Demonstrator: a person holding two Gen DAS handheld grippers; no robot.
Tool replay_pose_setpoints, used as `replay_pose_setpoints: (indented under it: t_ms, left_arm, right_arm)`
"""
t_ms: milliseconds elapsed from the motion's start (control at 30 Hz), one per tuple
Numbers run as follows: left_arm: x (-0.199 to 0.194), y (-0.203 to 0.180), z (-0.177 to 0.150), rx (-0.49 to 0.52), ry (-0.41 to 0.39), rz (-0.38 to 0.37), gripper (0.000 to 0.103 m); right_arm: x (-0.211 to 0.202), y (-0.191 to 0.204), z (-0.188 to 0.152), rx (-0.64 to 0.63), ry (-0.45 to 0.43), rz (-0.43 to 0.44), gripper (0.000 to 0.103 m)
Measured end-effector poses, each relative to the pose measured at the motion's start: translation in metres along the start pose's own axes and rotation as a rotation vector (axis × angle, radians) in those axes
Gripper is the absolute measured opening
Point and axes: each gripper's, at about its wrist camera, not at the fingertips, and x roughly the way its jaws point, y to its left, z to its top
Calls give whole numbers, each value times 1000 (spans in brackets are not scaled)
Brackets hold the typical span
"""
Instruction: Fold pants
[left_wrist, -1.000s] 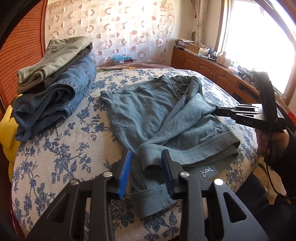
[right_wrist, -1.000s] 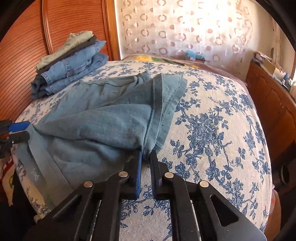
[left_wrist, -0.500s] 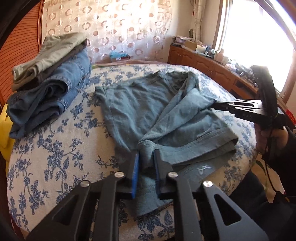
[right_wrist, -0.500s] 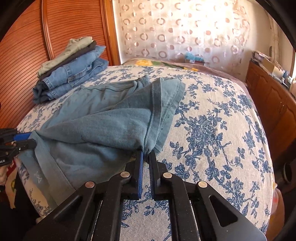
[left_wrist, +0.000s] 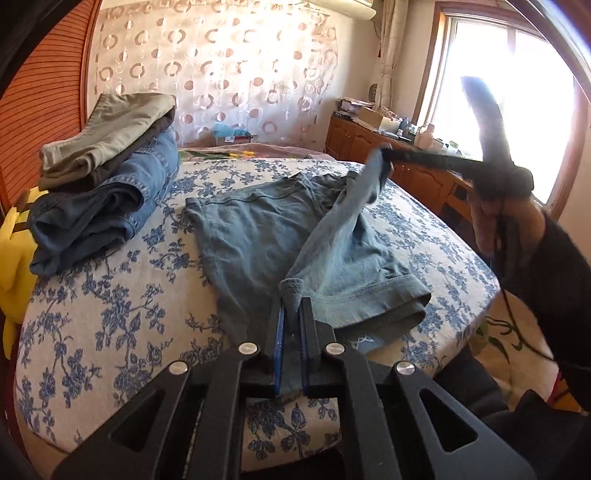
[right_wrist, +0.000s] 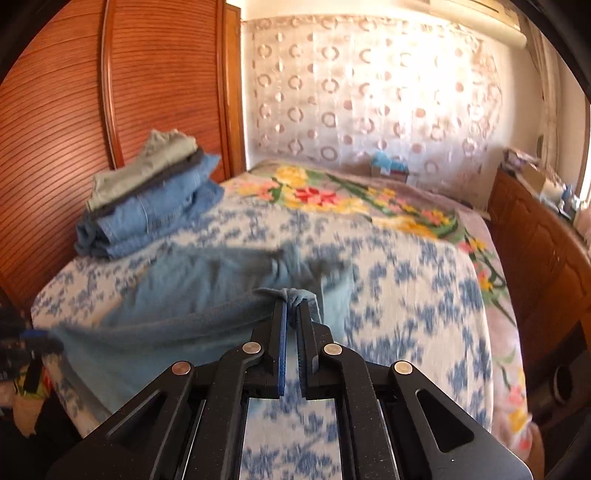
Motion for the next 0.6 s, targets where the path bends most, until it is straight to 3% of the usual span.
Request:
replay_pose_setpoints:
  t_ms: [300,600]
  left_arm:
    - [7,17,-17,-71,22,4,3]
    - [7,25,-31,-102,30,4,3]
  right_arm:
    - [30,44,54,-72,-33,58,2]
    - [83,97,74,-142,2,105,2]
